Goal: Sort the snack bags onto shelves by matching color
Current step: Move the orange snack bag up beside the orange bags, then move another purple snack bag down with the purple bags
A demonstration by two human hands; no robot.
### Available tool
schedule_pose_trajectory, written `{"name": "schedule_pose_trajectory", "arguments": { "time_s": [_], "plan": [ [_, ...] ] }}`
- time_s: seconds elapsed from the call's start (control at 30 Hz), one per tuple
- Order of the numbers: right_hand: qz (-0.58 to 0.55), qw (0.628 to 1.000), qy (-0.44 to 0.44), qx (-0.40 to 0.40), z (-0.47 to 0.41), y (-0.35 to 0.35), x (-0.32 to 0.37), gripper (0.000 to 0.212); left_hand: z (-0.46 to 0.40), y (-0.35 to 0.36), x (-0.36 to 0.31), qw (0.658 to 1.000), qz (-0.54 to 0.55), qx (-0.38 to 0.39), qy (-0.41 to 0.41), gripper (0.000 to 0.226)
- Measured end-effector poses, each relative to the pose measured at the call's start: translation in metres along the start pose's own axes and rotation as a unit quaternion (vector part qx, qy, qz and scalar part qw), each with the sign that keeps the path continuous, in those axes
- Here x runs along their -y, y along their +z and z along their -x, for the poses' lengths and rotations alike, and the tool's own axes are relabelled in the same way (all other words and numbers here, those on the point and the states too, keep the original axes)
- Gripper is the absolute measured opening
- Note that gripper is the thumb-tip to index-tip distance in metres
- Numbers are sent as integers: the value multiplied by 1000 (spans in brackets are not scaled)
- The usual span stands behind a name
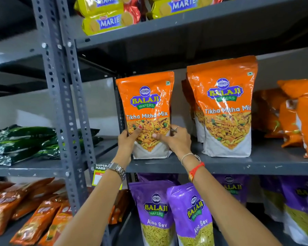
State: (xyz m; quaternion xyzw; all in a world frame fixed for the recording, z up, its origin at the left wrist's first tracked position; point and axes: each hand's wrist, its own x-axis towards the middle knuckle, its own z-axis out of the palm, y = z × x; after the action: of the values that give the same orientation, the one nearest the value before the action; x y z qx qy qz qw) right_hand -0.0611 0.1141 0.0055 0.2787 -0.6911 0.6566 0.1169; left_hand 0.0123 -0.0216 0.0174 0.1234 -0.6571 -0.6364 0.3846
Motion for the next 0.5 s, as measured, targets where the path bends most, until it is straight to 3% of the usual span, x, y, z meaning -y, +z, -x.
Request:
{"name": "schedule_pose_trajectory", "arguments": {
  "time_s": [0.27,0.37,0.43,0.5],
  "plan": [
    [0,999,4,32,-3,-2,-3,56,-6,4,9,999,-21,-25,31,44],
    [-42,999,-10,27,12,-11,-2,62,-2,4,11,997,-28,-56,42,52],
    [-102,994,-30,-9,29,-22,-6,59,13,3,16,989,-6,-114,94,53],
    [-145,986,-58,-49,51,-34,-14,42,37,2,27,967,1,-183,178,47]
  ]
}}
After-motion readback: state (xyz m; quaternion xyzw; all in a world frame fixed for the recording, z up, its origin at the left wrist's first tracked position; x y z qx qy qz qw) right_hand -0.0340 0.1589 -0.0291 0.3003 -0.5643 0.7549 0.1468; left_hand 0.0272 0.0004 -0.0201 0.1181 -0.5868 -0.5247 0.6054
